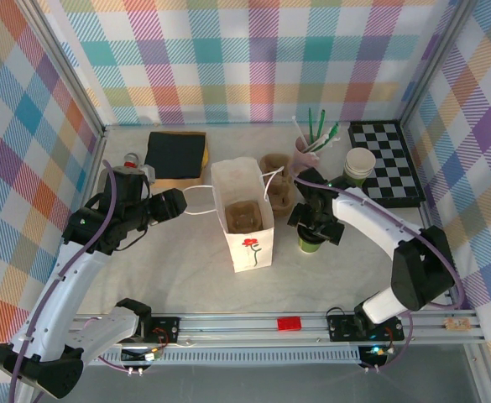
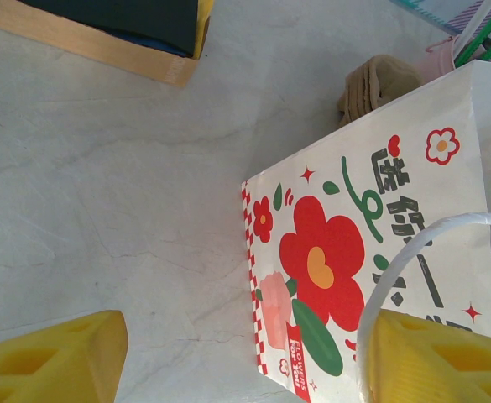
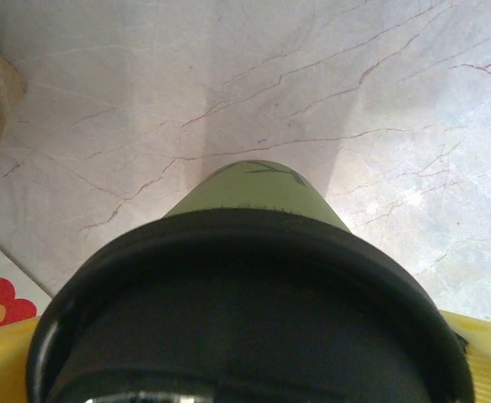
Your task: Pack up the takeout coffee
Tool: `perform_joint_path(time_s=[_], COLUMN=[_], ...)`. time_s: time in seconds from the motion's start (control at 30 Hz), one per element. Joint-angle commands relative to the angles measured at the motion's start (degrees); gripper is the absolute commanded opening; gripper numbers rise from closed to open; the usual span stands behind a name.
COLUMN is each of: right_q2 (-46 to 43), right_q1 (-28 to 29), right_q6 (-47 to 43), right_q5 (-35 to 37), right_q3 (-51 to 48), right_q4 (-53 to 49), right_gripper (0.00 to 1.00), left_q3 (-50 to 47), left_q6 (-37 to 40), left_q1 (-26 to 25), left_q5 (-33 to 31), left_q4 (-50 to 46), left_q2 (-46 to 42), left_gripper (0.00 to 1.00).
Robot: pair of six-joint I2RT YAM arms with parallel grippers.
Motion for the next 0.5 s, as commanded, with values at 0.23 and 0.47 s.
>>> perform_joint_path(time_s=[0.23, 0.47], right_q2=[2.1, 2.2], right_q1=[0.4, 0.4], right_q6=[1.0, 0.6], right_q5=[0.3, 0.2], right_q3=[-2.2, -3.1], right_q4=[2.1, 3.3], right_gripper=[0.99, 0.96], left_q3=[1.2, 0.9], left_q6=[0.8, 0.8], left_q1=[-0.2, -0.2], left_q5=[-0.4, -0.5], left_q4=[-1.1, -1.2], left_q2=[-1.2, -1.4], left_gripper=[0.73, 0.73])
